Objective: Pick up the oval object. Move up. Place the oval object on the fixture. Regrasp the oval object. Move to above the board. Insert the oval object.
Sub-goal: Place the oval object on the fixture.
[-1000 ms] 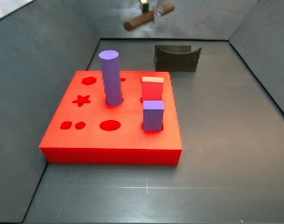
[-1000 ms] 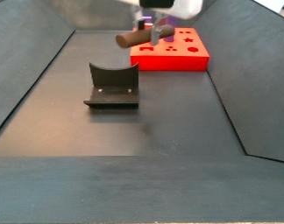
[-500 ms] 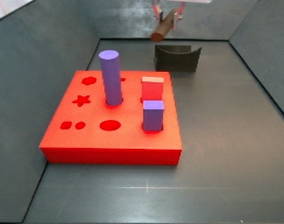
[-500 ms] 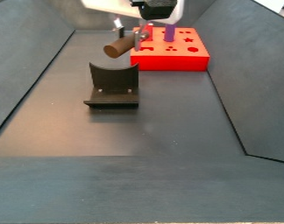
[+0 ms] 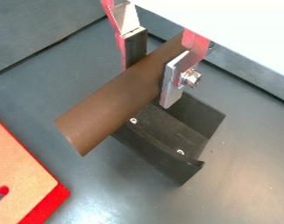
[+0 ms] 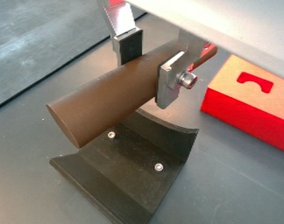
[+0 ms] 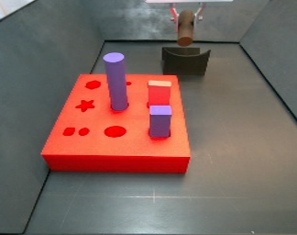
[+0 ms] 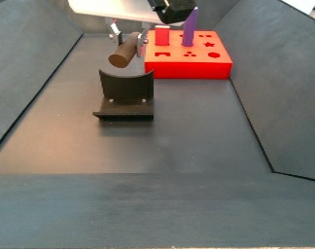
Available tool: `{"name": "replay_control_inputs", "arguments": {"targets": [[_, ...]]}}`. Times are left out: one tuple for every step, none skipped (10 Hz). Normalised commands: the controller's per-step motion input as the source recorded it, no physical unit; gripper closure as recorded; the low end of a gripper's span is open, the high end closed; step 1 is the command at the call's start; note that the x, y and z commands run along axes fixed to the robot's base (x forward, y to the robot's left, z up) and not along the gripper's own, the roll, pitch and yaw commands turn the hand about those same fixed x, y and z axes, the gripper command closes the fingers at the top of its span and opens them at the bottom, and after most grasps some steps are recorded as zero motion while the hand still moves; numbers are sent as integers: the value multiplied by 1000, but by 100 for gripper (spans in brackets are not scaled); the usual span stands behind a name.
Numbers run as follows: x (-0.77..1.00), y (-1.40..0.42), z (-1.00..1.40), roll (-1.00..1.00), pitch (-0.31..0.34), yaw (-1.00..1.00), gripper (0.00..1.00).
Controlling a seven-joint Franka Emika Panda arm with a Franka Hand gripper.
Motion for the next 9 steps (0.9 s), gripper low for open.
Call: {"name": "replay_control_inputs", "arguments": {"targets": [[137,285,905,-1000,56,138,100],[116,282,876,-1000,63,109,100],[74,210,739,-1000,74,84,100],[45,108,502,-1000,83,73,100],[35,75,305,-1000,91,62,100],[35,60,108,-1000,97,49,100],[50,49,26,-1000,102,31,100],[63,50,29,-1000,133,5,100],[74,47,11,-1000,155,-19,100]]}}
